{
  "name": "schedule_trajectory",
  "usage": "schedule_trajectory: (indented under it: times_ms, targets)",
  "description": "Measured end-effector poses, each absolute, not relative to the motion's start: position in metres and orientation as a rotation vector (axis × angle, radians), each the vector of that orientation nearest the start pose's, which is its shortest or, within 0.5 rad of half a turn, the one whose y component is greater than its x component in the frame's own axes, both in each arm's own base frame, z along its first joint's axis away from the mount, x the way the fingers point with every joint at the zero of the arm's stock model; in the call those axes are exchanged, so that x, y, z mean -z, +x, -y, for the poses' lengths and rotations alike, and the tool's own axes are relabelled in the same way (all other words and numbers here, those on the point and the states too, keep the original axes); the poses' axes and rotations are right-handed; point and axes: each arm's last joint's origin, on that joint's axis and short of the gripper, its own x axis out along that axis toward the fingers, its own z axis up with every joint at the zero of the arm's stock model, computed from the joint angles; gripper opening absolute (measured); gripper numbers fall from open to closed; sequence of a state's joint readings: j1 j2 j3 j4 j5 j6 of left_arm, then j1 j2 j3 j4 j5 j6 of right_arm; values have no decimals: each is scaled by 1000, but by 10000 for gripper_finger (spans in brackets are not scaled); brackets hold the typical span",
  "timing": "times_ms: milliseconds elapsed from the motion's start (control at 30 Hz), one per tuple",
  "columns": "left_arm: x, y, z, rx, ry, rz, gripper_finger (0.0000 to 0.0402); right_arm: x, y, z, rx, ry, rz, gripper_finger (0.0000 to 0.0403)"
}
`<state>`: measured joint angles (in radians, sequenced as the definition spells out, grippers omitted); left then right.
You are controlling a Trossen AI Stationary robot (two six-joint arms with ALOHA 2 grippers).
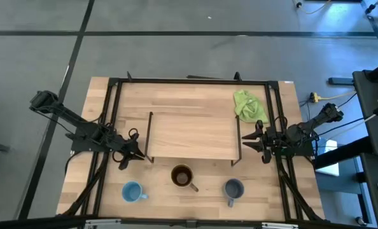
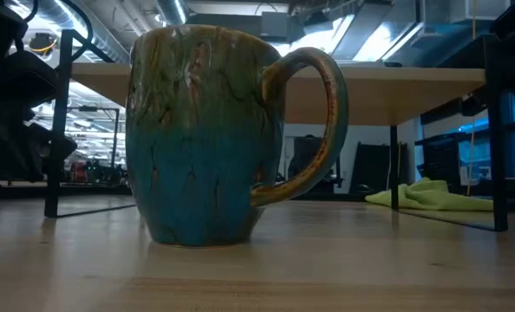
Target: Stack small to large cups/mugs on shelf
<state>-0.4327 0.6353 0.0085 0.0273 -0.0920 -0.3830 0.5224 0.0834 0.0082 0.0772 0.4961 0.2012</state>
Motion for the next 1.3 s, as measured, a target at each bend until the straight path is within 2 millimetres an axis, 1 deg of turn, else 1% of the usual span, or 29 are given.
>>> schedule_trajectory:
  times_ms: [1133,1200,1300]
  targets:
    - [-111,111,48,214,-212,-635,59,-167,93,-37,-27,182,0,116]
    - [-111,111,48,214,-212,-634,59,-170,93,-38,-33,195,29,116]
    - [-111,111,48,214,-212,-635,59,-183,91,-36,-27,201,96,116]
